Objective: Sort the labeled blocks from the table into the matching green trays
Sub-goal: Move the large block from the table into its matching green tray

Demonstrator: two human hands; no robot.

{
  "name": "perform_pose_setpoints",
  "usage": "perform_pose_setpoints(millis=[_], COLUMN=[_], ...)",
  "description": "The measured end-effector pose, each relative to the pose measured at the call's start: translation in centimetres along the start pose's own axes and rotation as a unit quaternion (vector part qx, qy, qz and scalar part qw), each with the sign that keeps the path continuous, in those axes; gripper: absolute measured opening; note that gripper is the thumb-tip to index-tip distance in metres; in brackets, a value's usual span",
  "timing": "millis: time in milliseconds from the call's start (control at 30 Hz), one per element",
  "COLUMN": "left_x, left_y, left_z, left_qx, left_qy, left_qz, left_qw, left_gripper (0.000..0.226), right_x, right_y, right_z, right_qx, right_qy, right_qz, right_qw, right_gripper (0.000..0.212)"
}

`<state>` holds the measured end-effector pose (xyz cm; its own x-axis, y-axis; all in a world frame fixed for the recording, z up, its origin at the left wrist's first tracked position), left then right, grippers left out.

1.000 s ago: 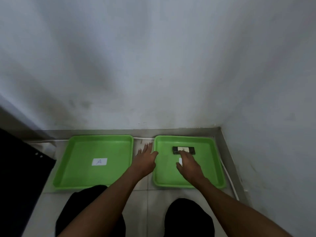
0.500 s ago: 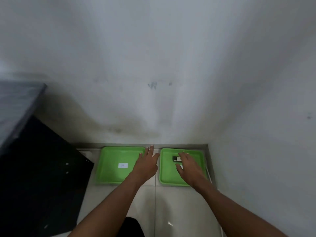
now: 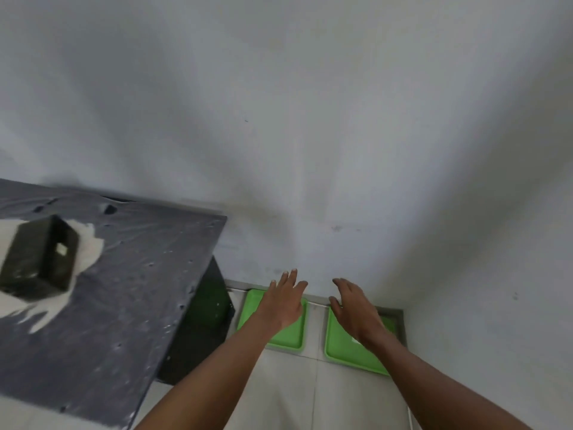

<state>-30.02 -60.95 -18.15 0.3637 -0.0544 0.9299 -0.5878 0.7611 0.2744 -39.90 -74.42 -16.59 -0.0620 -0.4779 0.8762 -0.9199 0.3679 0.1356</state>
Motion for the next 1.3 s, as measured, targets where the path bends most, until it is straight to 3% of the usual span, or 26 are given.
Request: perform_pose_setpoints(millis=[233, 600, 933, 1133, 1300], left_x=[3.0, 7.0, 10.1, 12.0, 12.8], left_y=[8.3, 18.6, 20.5, 20.5, 20.2], left_z=[-14.5, -37.1, -45.7, -49.9, -53.5], left_qx=[0.062, 0.167, 0.212, 0.241, 0.245], left_qy=[0.047, 0.035, 0.019, 0.012, -0.022], left_qz=[0.0, -0.007, 0.011, 0.019, -0.001], left_qw=[0.997, 0.985, 0.977, 0.97, 0.969], left_gripper=[0.058, 0.05, 0.034, 0.046, 0.04], right_x=[-6.5, -17.5, -19.4, -20.9, -23.1], right_y=[-1.1, -3.8, -9.4, -12.7, -14.3], right_z=[-14.1, -36.2, -44.4, -47.4, -48.7], right_qx=[0.016, 0.09, 0.141, 0.169, 0.155], right_qy=[-0.01, -0.034, -0.03, -0.036, -0.032], right_qz=[-0.01, -0.054, -0.076, -0.087, -0.099], right_qw=[1.0, 0.994, 0.987, 0.981, 0.982], right_gripper=[0.047, 0.044, 0.041, 0.039, 0.039])
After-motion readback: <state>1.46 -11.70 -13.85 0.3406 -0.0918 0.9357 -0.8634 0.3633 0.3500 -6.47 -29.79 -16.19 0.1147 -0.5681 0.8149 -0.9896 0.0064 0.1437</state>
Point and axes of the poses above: each hand's wrist, its own y-axis away from the middle knuckle, its own x-axis out of the back of the hand, z = x × y, the point moved 6 cm from there along -y, towards the middle knuckle, and after that the axes turned 3 degrees about -z, right-handed, at the moved point
